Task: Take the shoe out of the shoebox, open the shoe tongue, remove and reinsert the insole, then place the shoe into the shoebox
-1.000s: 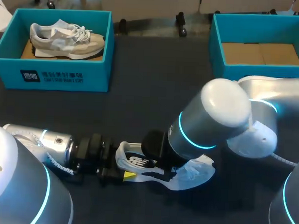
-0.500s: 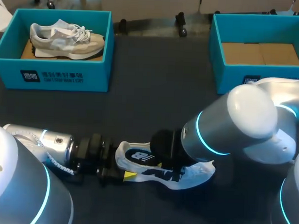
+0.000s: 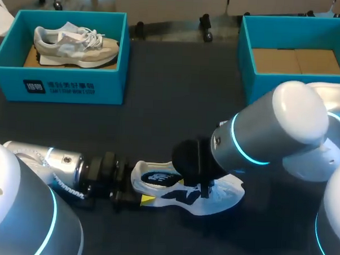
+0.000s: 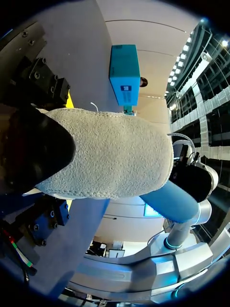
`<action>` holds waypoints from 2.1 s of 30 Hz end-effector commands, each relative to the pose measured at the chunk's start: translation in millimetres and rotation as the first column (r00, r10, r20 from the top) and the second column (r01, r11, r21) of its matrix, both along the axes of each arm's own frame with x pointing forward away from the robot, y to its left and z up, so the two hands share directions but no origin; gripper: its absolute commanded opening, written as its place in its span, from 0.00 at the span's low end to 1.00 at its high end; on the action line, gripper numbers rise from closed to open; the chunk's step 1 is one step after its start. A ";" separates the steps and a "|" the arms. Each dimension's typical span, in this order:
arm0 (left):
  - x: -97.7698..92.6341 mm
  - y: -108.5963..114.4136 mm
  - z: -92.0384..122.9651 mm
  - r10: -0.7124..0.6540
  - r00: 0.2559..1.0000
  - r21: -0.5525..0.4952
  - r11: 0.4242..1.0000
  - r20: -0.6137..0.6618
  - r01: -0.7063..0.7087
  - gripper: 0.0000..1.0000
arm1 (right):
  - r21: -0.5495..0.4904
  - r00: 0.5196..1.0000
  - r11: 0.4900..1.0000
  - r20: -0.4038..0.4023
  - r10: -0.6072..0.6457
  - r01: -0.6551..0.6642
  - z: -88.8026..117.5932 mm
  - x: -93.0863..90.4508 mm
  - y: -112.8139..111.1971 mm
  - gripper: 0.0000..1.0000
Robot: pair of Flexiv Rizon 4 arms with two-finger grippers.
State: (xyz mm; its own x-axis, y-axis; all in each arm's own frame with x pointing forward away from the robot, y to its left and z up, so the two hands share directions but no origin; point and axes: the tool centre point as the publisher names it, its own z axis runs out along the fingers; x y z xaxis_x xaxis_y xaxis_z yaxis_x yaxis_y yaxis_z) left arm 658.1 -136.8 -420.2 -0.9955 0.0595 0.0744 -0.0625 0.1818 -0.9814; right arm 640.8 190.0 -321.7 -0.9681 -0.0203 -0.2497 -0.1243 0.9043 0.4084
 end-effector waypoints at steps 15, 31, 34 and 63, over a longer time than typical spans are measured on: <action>1.9 0.8 -3.5 0.002 1.000 0.001 1.000 -0.001 -0.002 0.00 | -0.023 0.999 0.999 -0.029 0.023 -0.024 25.0 -1.7 -3.2 0.40; 1.9 0.8 -3.5 0.002 1.000 0.001 1.000 -0.001 -0.002 0.00 | 0.063 0.966 0.992 -0.231 0.121 -0.109 35.6 22.0 1.8 0.39; 1.9 0.8 -3.5 0.002 1.000 0.001 1.000 -0.001 -0.002 0.00 | 0.074 0.955 0.992 -0.271 0.116 -0.100 34.1 22.0 1.0 0.37; 1.9 0.8 -3.5 0.002 1.000 0.001 1.000 -0.001 -0.002 0.00 | 0.119 0.896 0.957 -0.336 0.290 -0.265 44.8 33.0 25.9 0.44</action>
State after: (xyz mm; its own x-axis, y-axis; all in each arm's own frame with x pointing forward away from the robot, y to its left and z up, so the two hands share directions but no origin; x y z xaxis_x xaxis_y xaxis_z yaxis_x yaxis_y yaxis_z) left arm 658.1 -137.0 -420.1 -0.9954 0.0595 0.0747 -0.0628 0.1815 -0.9814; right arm 674.6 215.2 -276.0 -0.9503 -0.2976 0.0918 -0.2056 0.8210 0.5327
